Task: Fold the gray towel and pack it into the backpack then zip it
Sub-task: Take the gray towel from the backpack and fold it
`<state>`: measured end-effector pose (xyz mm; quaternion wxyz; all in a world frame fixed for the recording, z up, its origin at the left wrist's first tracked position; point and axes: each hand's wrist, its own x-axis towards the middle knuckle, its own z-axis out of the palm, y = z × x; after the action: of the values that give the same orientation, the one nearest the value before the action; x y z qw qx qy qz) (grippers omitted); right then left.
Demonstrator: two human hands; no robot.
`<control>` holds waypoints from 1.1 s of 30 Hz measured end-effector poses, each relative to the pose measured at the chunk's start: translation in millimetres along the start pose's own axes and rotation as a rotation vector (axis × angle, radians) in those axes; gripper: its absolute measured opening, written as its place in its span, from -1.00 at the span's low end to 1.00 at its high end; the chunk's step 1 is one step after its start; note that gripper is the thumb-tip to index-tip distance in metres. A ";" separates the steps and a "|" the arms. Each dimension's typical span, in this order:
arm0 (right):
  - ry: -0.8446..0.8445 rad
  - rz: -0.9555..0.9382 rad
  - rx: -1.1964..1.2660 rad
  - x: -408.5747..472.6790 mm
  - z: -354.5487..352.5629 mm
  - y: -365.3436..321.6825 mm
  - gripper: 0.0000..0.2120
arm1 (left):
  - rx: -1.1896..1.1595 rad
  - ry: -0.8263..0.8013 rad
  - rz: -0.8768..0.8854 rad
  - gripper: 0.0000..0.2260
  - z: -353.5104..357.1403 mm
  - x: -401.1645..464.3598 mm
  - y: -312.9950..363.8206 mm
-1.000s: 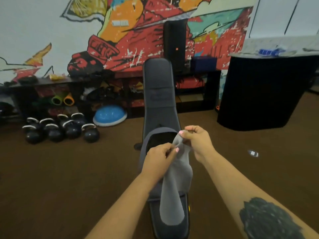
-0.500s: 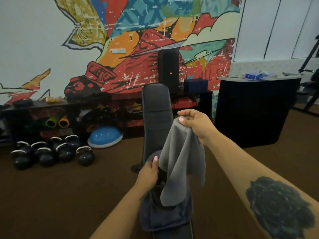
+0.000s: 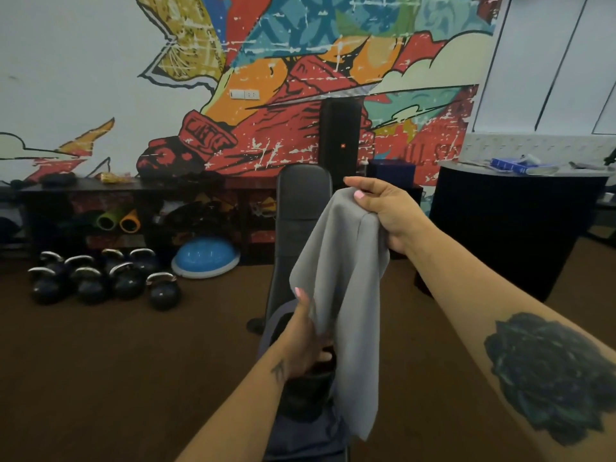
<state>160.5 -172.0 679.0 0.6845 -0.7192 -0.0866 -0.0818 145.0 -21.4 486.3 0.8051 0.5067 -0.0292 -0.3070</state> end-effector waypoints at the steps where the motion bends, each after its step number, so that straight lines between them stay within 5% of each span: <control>1: 0.027 0.006 0.019 2.4 -5.8 0.0 -0.75 | -0.066 -0.015 0.069 -0.04 5.1 2.7 2.3; 7: 0.178 0.048 0.061 6.5 -39.5 12.0 -0.74 | -0.130 0.093 0.335 -0.20 22.3 2.5 18.5; 17: 0.347 0.118 0.140 -6.5 -47.2 14.6 -0.74 | -0.073 -0.021 0.311 -0.26 18.4 -10.1 13.2; 26: 0.444 0.127 0.070 -21.1 -47.0 16.6 -0.71 | 0.002 0.325 0.406 -0.87 21.1 -13.4 24.1; 29: 0.469 0.097 0.015 -26.2 -51.5 19.5 -0.70 | 0.081 0.468 0.368 -0.62 9.2 -12.4 31.4; 33: 0.449 0.071 -0.117 -35.7 -58.3 21.7 -0.66 | 0.299 0.607 0.384 -0.54 2.2 -22.2 48.5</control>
<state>131.0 -231.7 652.4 0.6462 -0.7239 0.0982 -0.2208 148.8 2.9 533.7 0.7372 0.6716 0.0717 0.0210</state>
